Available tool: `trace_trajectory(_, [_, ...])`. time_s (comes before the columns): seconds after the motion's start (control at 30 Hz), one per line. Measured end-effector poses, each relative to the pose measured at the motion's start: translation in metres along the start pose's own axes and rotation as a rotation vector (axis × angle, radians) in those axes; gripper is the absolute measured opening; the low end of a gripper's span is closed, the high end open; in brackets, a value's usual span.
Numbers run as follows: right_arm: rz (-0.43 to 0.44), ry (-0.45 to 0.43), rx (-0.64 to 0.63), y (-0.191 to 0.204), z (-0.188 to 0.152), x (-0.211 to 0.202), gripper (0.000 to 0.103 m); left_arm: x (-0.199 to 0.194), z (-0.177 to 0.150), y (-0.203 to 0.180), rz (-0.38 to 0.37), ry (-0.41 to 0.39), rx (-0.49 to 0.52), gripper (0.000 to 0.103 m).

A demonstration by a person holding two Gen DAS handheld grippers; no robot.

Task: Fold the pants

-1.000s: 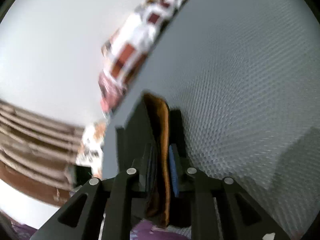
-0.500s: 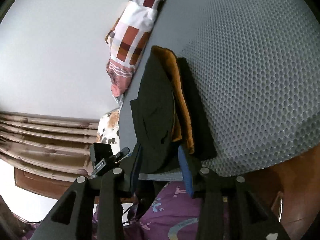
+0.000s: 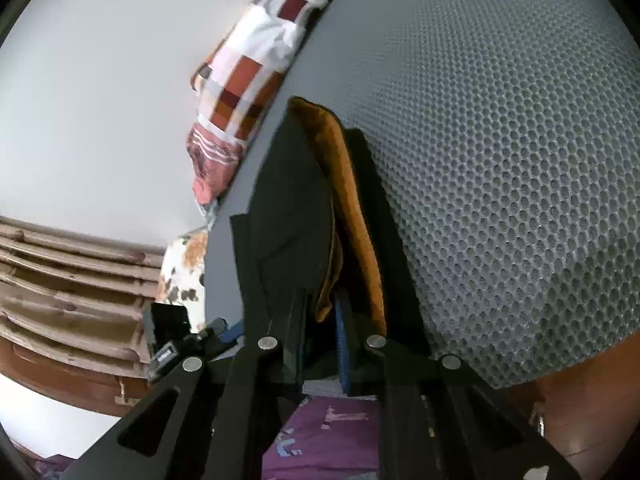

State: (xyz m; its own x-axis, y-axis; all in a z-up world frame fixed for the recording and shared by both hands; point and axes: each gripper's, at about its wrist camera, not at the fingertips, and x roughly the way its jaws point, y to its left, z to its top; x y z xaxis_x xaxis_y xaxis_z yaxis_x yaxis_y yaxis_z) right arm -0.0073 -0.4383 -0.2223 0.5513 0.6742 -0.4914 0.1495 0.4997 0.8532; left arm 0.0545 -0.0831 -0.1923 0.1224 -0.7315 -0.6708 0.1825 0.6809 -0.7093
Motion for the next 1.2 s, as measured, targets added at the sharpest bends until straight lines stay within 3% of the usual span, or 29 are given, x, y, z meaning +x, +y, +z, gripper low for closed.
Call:
trace_trajectory(0.13, [0.045, -0.024, -0.03, 0.013, -0.012, -0.027, 0.012, -0.001, 0.0, -0.001, 0.005, 0.004, 0.001, 0.061])
trace_trajectory(0.23, [0.006, -0.002, -0.012, 0.001, -0.017, -0.024, 0.012, 0.004, -0.001, -0.004, 0.02, 0.006, 0.019, 0.061])
trace_trajectory(0.4, [0.076, 0.02, 0.158, -0.044, -0.024, -0.012, 0.01, 0.006, -0.001, -0.006, 0.017, 0.002, 0.026, 0.061])
trace_trajectory(0.7, [0.074, 0.034, 0.162, -0.039, -0.022, -0.014, 0.01, 0.008, -0.006, -0.01, 0.036, -0.01, 0.047, 0.061])
trace_trajectory(0.77, [0.025, 0.038, 0.1, -0.029, -0.021, -0.016, 0.012, 0.011, -0.006, -0.015, 0.058, -0.009, 0.069, 0.061])
trace_trajectory(0.87, [-0.093, 0.041, -0.051, 0.0, -0.017, -0.023, 0.019, 0.015, -0.007, -0.021, 0.087, -0.008, 0.1, 0.061])
trace_trajectory(0.93, [-0.205, 0.006, -0.165, 0.02, -0.012, -0.034, 0.038, 0.016, -0.008, -0.023, 0.097, -0.01, 0.115, 0.061])
trace_trajectory(0.97, [-0.225, -0.005, -0.193, 0.024, -0.01, -0.037, 0.044, 0.017, -0.008, -0.023, 0.098, -0.013, 0.117, 0.061])
trace_trajectory(1.03, [-0.249, -0.027, -0.251, 0.034, -0.002, -0.041, 0.068, 0.017, -0.008, -0.023, 0.098, -0.018, 0.117, 0.061])
trace_trajectory(1.1, [-0.263, -0.03, -0.278, 0.039, 0.012, -0.038, 0.071, 0.016, -0.009, -0.022, 0.105, -0.027, 0.12, 0.061])
trace_trajectory(1.2, [-0.281, 0.003, -0.309, 0.038, 0.029, -0.022, 0.071, 0.011, -0.011, -0.029, 0.183, -0.066, 0.155, 0.061])
